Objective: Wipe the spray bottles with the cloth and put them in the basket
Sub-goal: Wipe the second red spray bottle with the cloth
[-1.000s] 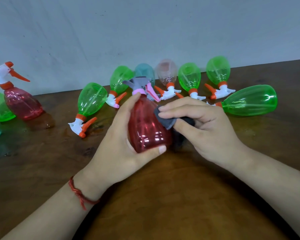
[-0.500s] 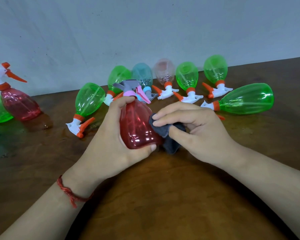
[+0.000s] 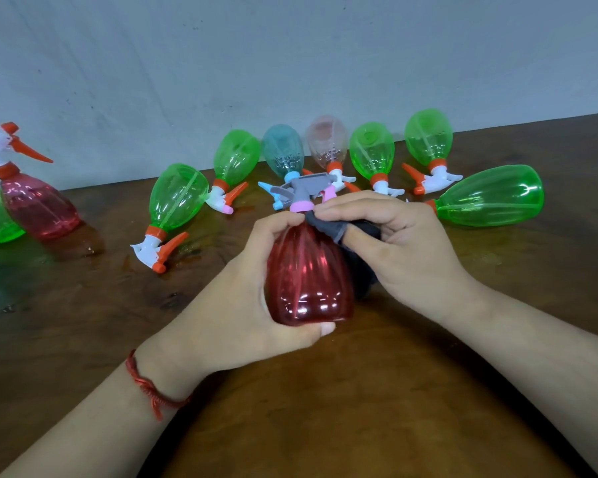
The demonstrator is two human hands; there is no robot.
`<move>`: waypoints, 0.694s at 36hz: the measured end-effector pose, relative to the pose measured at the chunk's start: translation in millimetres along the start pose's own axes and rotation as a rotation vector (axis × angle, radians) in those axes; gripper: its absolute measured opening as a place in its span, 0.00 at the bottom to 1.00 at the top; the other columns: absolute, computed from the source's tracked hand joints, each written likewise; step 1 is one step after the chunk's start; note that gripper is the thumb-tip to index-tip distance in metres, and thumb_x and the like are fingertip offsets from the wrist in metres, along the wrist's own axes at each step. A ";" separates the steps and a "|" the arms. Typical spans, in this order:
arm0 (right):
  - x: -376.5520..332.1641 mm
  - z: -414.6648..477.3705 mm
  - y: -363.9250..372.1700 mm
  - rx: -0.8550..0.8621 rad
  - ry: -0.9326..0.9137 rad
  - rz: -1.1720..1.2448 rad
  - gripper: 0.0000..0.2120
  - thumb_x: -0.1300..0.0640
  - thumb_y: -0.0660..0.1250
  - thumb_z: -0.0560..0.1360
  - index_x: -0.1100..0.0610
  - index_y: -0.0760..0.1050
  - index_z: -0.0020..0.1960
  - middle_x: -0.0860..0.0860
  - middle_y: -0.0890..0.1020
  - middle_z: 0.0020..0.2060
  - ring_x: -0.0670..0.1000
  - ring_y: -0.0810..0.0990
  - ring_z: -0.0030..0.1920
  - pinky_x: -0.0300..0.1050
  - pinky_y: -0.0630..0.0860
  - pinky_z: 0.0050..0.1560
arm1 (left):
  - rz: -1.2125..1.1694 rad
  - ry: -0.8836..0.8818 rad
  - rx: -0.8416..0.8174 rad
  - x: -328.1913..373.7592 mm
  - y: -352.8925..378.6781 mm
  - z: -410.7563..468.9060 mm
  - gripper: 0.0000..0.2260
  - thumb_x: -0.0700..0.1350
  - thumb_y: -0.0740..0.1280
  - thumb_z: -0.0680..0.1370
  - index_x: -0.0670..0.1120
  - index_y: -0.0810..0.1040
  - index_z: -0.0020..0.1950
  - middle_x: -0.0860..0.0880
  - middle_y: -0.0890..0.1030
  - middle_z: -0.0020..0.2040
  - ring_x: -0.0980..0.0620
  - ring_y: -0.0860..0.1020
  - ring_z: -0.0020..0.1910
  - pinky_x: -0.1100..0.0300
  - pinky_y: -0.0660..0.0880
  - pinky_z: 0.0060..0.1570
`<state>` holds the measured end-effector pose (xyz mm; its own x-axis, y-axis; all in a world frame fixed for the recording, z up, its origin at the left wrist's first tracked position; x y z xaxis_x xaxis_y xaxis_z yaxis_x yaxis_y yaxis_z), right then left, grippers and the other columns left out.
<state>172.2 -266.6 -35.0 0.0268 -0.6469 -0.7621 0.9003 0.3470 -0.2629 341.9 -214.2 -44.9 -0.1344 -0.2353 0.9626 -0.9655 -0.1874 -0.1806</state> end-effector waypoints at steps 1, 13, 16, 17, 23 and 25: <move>2.5 0.1 -1.8 -0.009 0.014 0.005 0.15 0.73 0.71 0.78 0.56 0.87 0.57 0.47 0.87 0.56 0.52 0.84 0.62 0.55 0.78 0.68 | 0.037 0.080 -0.019 3.9 3.0 -0.4 0.17 0.36 0.60 0.86 0.45 0.75 0.38 0.52 0.73 0.17 0.60 0.72 0.14 0.68 0.69 0.22; -17.5 -9.8 9.6 -0.159 -0.253 -0.201 0.18 0.75 0.69 0.73 0.56 0.89 0.52 0.47 0.87 0.54 0.49 0.85 0.55 0.42 0.79 0.58 | 0.571 0.571 0.172 -8.5 -45.3 -20.1 0.50 0.59 0.86 0.67 0.57 0.62 0.83 0.54 0.72 0.77 0.50 0.74 0.76 0.46 0.75 0.73; -17.4 -10.3 10.0 -0.174 -0.264 -0.233 0.19 0.74 0.69 0.73 0.55 0.89 0.53 0.46 0.87 0.55 0.48 0.84 0.56 0.40 0.78 0.59 | 0.539 0.546 0.187 -8.1 -44.7 -20.7 0.50 0.60 0.85 0.66 0.60 0.61 0.82 0.54 0.73 0.77 0.49 0.75 0.75 0.44 0.75 0.72; -17.4 -10.3 10.0 -0.173 -0.265 -0.235 0.19 0.74 0.69 0.73 0.55 0.89 0.53 0.46 0.87 0.55 0.48 0.84 0.56 0.41 0.78 0.59 | 0.523 0.545 0.181 -12.4 -47.8 -17.2 0.50 0.61 0.85 0.66 0.61 0.61 0.82 0.54 0.73 0.76 0.49 0.75 0.75 0.44 0.76 0.72; -9.9 -9.4 7.0 -0.128 -0.210 -0.195 0.20 0.75 0.67 0.74 0.57 0.88 0.56 0.47 0.86 0.58 0.46 0.83 0.61 0.40 0.77 0.63 | 0.548 0.526 0.157 -7.4 -36.9 -37.1 0.50 0.59 0.85 0.67 0.60 0.61 0.82 0.57 0.70 0.77 0.54 0.73 0.76 0.49 0.74 0.73; -3.1 -6.4 5.4 -0.119 -0.127 -0.153 0.20 0.75 0.67 0.75 0.57 0.88 0.57 0.47 0.86 0.59 0.46 0.83 0.63 0.42 0.77 0.66 | 0.580 0.384 0.080 -8.0 -37.6 -12.9 0.55 0.61 0.87 0.62 0.56 0.63 0.83 0.56 0.70 0.79 0.56 0.71 0.77 0.55 0.72 0.75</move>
<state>174.1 -258.3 -37.8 -0.0446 -0.7758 -0.6294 0.8406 0.3113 -0.4433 376.4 -193.0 -43.2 -0.7064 0.0327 0.7070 -0.6969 -0.2064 -0.6868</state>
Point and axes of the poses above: each hand's wrist, its own z-axis towards the middle knuckle, its own y-axis out of the palm, x = y × z, the point moved 4 cm from there along z, towards the middle knuckle
